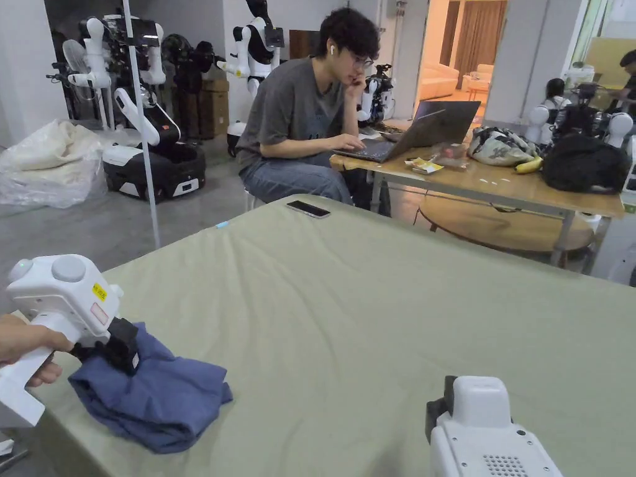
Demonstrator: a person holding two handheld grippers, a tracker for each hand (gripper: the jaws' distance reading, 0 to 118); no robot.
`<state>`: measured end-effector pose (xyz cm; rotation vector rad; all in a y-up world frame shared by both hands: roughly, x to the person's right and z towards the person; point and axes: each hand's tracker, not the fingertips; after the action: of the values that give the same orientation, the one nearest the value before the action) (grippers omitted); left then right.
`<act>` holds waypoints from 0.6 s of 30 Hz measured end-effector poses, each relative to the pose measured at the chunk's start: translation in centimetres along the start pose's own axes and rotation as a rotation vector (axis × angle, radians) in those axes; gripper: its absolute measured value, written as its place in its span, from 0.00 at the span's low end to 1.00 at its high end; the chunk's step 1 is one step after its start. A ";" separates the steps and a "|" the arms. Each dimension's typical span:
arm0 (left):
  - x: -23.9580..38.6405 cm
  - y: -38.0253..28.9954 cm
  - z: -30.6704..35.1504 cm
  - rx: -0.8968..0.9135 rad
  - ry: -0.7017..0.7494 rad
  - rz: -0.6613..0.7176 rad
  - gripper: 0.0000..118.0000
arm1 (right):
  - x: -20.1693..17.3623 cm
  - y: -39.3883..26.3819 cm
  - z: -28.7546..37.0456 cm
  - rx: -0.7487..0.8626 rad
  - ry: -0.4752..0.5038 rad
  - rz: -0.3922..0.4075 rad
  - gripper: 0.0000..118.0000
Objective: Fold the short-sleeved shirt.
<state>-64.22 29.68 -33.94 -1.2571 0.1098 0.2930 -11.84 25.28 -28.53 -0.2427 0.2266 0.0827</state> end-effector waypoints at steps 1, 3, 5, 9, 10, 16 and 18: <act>0.0 -0.1 0.5 0.025 0.012 -0.006 0.15 | 0.1 0.1 0.1 -0.001 0.000 0.002 0.00; -0.1 -0.3 2.0 0.061 0.014 -0.007 0.25 | 0.3 0.2 0.2 0.002 -0.001 0.001 0.00; -1.0 0.6 3.2 0.113 0.021 -0.004 0.35 | 0.6 0.2 0.3 0.007 -0.006 -0.002 0.00; 0.8 -0.4 5.0 0.284 -0.035 -0.055 0.36 | 1.4 0.0 0.7 0.005 -0.012 -0.022 0.00; 1.9 -0.9 4.7 0.296 -0.085 -0.060 0.36 | 1.7 -0.2 0.9 0.003 -0.015 -0.024 0.00; 10.4 -5.6 -1.0 0.333 -0.197 -0.177 0.37 | 4.4 -1.5 1.9 -0.026 -0.052 -0.050 0.00; 14.0 -7.6 -2.9 0.382 -0.243 -0.183 0.37 | 5.6 -2.0 2.4 -0.037 -0.076 -0.045 0.00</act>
<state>-48.44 27.09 -31.24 -0.8384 -0.1523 0.2502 -5.68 24.23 -27.09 -0.2807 0.1444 0.0511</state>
